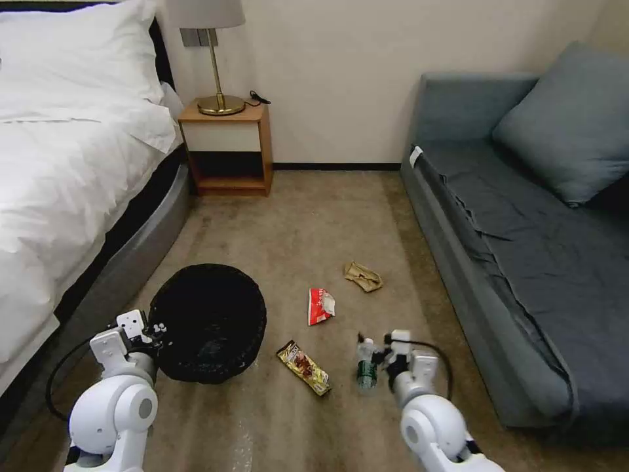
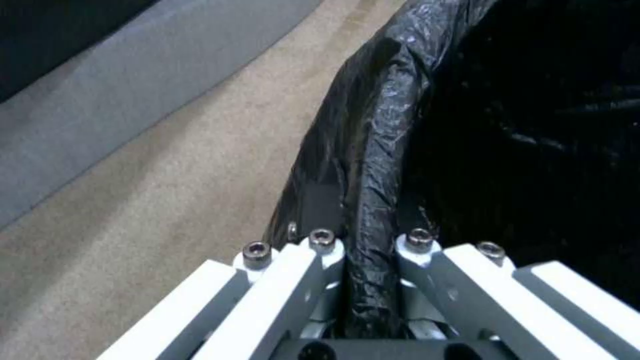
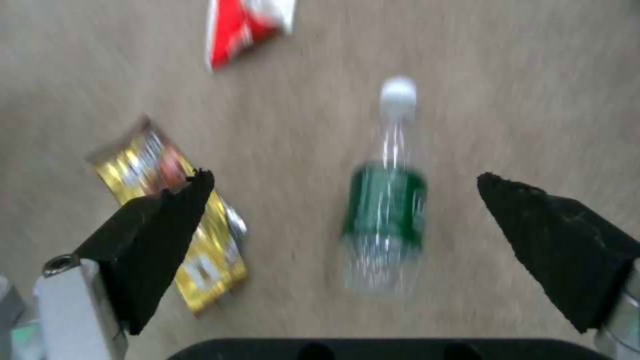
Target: Pick up the trash bin, then pick up the garbage on the floor and place it into the trash bin.
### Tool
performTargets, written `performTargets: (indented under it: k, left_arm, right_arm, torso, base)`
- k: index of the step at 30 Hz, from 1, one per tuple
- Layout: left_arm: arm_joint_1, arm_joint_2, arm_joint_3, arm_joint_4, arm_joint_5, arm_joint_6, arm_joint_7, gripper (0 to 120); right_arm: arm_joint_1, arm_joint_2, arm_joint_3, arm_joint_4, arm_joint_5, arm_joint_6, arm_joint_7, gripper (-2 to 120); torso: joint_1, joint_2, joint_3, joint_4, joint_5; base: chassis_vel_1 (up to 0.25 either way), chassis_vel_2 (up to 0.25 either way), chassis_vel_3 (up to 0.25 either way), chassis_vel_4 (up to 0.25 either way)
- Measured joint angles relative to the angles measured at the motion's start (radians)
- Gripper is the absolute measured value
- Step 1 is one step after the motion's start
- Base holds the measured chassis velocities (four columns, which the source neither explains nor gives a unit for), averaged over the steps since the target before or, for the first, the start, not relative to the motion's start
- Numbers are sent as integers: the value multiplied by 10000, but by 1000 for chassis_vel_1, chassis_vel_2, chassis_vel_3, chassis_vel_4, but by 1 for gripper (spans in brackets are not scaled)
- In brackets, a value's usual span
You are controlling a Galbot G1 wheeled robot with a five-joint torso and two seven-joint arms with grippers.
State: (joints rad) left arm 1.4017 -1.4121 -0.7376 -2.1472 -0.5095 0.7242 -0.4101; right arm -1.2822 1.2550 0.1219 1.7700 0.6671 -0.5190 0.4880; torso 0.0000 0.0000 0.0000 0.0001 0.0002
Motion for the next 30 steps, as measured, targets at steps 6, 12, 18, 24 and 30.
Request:
performTargets:
  k: [6, 12, 18, 24, 30]
  left_arm:
    - [28, -59, 37, 29, 87, -58, 27, 3]
    - [23, -89, 132, 27, 146, -75, 42, 3]
    - [11, -89, 242, 44, 202, -145, 65, 3]
    - [0, -83, 237, 45, 223, -157, 73, 3]
    - [4, -79, 240, 62, 249, -170, 80, 3]
  right_arm:
    - [742, 169, -715, -1656, -262, 233, 94, 100]
    - [1526, 433, -985, -3237, -880, 920, -133, 100]
    - [1778, 500, -952, -3972, -1222, 1125, -254, 99]
    - [1851, 550, -967, -4311, -1265, 1226, -347, 86]
    - [1872, 668, -955, -4680, -1389, 1391, -460, 65]
  torso:
    - [0, 0, 0, -2, -2]
    - [0, 0, 0, 1, -3]
    - [1, 0, 0, -1, -3]
    - [0, 0, 0, -1, -2]
    - [0, 0, 0, -1, -2]
  base:
    - [0, 0, 0, 0]
    - [0, 0, 0, 0]
    - [0, 0, 0, 0]
    - [0, 0, 0, 0]
    - [0, 0, 0, 0]
